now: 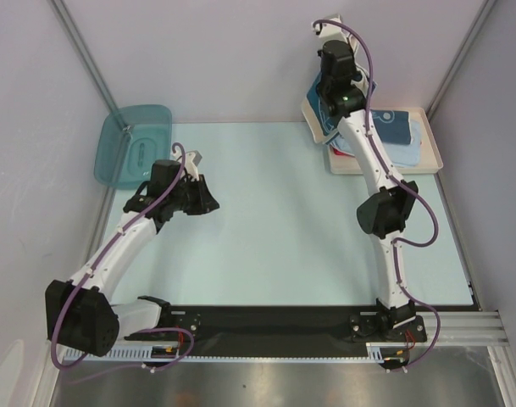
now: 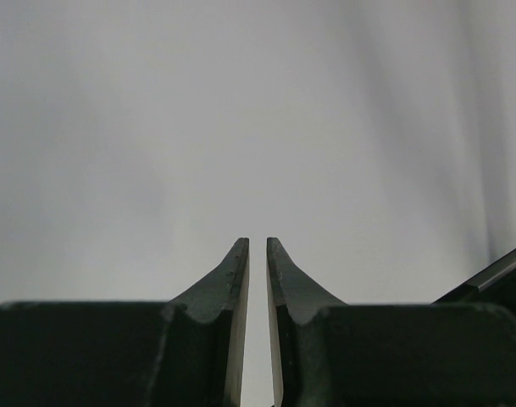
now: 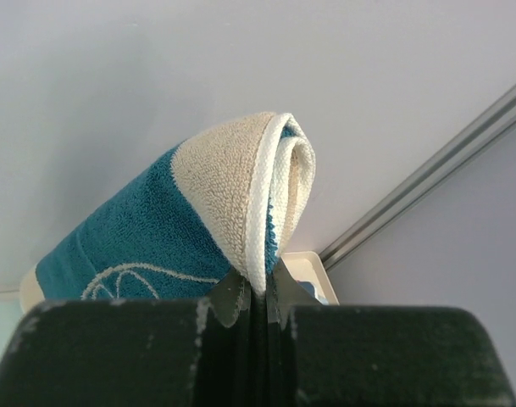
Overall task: Fold and stack the towels
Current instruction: Neatly place the folded towel into the bin
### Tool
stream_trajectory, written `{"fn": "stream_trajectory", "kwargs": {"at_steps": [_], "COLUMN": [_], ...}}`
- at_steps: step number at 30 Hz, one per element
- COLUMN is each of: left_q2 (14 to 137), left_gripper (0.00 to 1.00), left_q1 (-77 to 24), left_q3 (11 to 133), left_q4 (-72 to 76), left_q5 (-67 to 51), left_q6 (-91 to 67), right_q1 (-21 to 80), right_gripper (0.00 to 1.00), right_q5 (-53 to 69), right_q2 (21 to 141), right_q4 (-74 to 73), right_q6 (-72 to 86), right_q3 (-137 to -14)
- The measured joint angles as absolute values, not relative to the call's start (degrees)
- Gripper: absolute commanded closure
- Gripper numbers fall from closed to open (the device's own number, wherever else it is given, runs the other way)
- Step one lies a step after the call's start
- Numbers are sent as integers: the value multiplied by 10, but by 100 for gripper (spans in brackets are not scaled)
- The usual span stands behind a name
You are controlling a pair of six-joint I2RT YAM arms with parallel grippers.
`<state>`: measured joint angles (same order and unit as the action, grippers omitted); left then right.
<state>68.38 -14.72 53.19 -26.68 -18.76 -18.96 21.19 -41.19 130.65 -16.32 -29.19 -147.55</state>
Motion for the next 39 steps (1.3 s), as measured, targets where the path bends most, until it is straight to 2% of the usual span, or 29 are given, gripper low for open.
{"fn": "stream_trajectory", "kwargs": {"at_steps": [18,26,30,33,34,35,39], "left_q2": [693,700,703,705,706,706,708], "left_gripper": [82,82,82,82,82,82,82], "left_q1": [-147,-147,-147,-147,-147,-147,-147], "left_q3": [532,531,528,528,528,528,524], "left_q4": [-262,-262,-261,-261,-261,-260,-258], "left_q5": [-189,-189,-189,-189,-190,-192,-197], "left_q6": [-190,-190,-190,-190,-190,-190,-190], "right_q1": [149,53,-20,-69,-84,-99,-139], "right_gripper": [100,100,97,84,71,64,51], "right_q5": [-385,-274,-196,-143,-126,-109,-64], "right_q2": [1260,1248,1270,1302,1314,1327,1375], "right_q4": [-172,-211,-232,-238,-239,-242,-251], "right_q6": [-243,-118,-33,23,42,59,107], "right_q3": [-1469,-1392,-1366,-1364,-1362,-1360,-1357]}}
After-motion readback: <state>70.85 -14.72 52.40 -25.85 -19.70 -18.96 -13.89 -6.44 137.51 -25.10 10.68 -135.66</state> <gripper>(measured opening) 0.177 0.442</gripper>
